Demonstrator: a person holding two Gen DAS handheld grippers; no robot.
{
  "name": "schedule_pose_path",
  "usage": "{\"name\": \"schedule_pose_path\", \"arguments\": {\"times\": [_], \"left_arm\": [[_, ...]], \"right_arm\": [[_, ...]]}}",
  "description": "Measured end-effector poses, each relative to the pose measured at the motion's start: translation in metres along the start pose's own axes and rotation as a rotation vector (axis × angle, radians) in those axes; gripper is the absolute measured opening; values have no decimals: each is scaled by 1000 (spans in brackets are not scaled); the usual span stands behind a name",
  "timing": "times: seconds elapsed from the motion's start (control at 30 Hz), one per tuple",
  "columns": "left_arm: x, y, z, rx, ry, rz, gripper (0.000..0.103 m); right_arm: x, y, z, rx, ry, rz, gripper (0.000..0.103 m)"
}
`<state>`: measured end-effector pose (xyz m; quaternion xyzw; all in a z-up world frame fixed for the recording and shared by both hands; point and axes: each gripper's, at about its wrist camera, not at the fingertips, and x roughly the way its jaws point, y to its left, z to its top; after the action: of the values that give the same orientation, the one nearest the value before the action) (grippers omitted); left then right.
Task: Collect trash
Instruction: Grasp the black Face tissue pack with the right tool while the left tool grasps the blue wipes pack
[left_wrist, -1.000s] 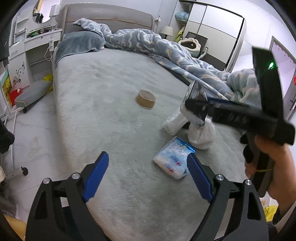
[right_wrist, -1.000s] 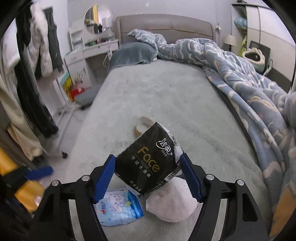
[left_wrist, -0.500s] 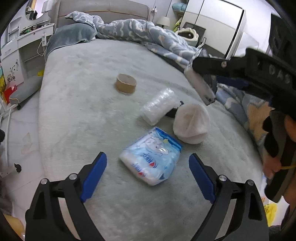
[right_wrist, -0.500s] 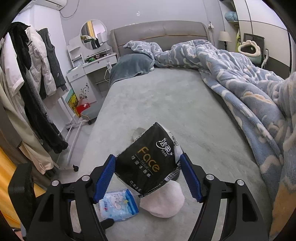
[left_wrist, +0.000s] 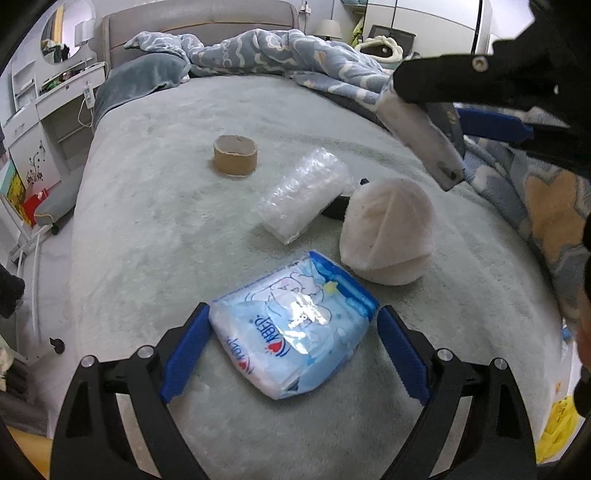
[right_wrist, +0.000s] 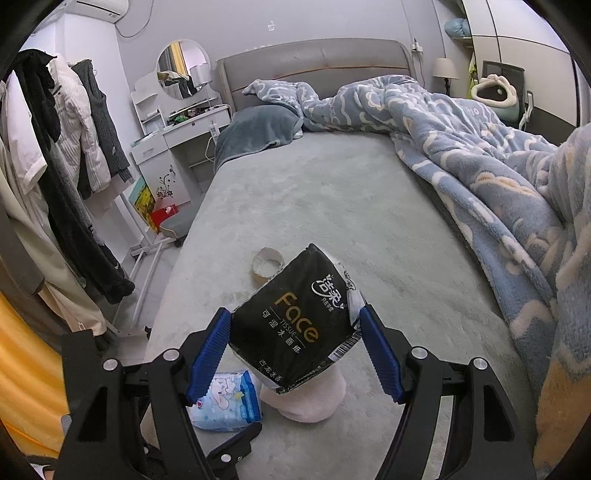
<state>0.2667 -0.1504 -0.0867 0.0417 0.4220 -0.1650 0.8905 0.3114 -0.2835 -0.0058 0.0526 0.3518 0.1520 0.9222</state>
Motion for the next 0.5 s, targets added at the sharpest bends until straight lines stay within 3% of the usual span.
{"name": "schedule_pose_path", "arguments": {"times": [0.17,0.5], "left_arm": [[9,2,1,-10,16,3,91],[-7,13,-3,-52,-42,-58,78]], "right_arm": [[-2,-4,-1,2,-1,-1,72],[-3,-3,-2,24,-5,6,72]]}}
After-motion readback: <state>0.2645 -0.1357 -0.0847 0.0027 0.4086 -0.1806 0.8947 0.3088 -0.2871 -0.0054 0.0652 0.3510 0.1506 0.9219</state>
